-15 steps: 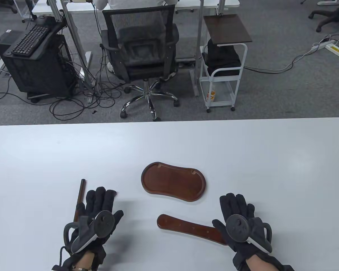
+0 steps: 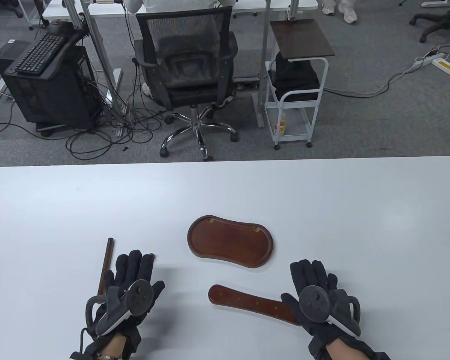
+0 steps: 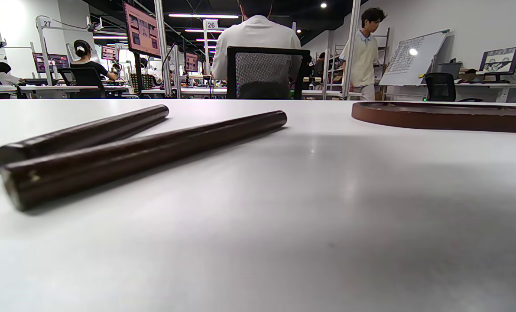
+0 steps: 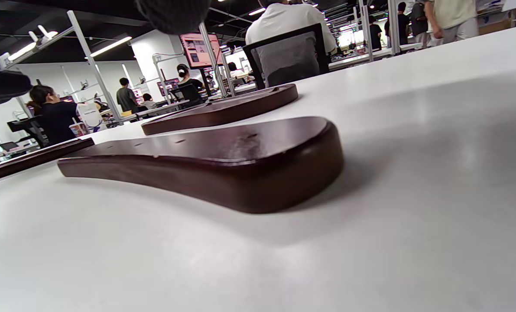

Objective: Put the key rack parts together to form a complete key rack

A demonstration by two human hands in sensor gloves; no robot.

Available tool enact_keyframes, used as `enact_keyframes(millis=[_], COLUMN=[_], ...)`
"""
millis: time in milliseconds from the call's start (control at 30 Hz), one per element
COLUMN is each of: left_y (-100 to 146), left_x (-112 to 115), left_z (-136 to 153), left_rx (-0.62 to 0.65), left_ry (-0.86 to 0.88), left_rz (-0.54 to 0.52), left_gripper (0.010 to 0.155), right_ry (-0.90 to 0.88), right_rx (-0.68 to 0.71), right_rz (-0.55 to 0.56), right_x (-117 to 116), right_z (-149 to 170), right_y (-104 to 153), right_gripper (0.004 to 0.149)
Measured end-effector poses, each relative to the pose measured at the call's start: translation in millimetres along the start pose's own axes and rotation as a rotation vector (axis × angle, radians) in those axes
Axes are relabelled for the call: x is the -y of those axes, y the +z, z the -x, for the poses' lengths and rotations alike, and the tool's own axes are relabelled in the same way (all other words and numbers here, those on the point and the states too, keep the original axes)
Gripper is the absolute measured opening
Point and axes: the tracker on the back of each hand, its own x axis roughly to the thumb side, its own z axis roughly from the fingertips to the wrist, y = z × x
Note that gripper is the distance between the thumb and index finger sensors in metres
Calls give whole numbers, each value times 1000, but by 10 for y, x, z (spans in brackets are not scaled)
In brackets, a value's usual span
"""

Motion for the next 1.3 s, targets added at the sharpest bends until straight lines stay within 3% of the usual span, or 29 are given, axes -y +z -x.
enact_keyframes(millis=[400, 667, 1067, 1300], left_y=[-4, -8, -11, -22], left_x=[4, 16, 36, 86], left_z=[-15, -23, -21, -31], left_rx=[0, 1, -12, -14], left_ry=[2, 1, -2, -8], left_rz=[1, 10, 32, 61], left_gripper=[74, 74, 73, 73], right_ry=[40, 144, 261, 264], right_rx=[91, 206, 216, 199], right_rz=[-38, -182, -242, -257], right_x=[-54, -266, -395, -386], right_z=[-103, -255, -340, -349], right_y=[7, 2, -14, -17], right_gripper=[71, 78, 78, 71])
